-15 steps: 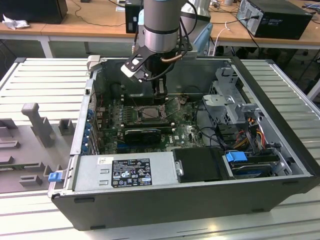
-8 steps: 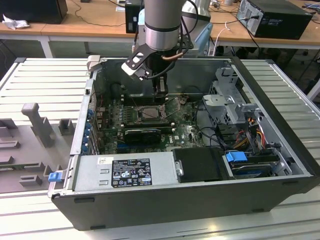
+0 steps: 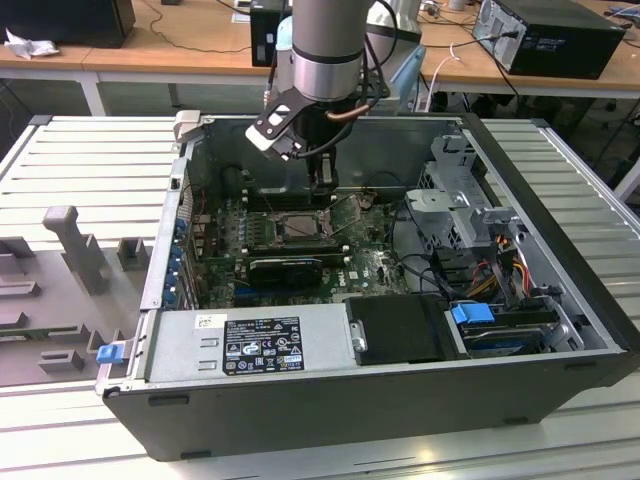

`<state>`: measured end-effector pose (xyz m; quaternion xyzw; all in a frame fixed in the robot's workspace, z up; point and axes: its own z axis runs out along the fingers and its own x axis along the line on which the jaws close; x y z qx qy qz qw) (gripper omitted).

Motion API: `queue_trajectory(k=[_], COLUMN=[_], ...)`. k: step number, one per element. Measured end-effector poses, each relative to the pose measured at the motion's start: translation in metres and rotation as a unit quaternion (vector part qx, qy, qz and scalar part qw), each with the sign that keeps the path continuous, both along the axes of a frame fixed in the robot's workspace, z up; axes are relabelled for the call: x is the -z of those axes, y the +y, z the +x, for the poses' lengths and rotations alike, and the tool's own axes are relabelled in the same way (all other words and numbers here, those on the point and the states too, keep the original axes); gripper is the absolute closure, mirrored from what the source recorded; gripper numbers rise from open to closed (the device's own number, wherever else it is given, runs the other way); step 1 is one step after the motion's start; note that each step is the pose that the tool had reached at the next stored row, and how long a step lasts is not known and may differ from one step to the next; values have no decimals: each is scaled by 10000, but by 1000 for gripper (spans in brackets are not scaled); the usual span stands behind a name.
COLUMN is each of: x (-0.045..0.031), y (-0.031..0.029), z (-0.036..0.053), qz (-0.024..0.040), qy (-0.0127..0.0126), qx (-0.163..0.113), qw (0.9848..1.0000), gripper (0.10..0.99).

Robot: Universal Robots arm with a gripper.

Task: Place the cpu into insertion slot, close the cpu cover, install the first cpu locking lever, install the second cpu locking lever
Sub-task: 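Close the cpu cover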

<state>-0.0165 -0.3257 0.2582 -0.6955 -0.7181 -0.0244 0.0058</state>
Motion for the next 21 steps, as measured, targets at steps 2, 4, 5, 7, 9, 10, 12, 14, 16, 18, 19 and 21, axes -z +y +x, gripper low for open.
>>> queue_trajectory(k=[2, 4, 5, 7, 9, 10, 12, 14, 16, 18, 19, 21], x=[0, 0, 0, 0, -37, -66, -110, -116, -117, -131, -140, -162], y=[1, 3, 4, 5, 13, 15, 21, 27, 32, 34, 34, 36], z=[9, 15, 17, 25, 36, 36, 36, 41, 74, 81, 81, 81], qz=[0, 0, 0, 0, -4, -4, -7, -23, -28, -32, -32, -34], qy=[0, 0, 0, 0, 0, 0, 0, 0, 0, 0, 0, 0], qx=[0, 1, 1, -1, 0, 0, 0, 0, 0, 0, 0, 0], qw=[10000, 10000, 10000, 10000, 10000, 10000, 10000, 10000, 10000, 10000, 10000, 10000], gripper=[980, 980, 980, 980, 980, 980, 980, 980, 980, 980, 980, 980])
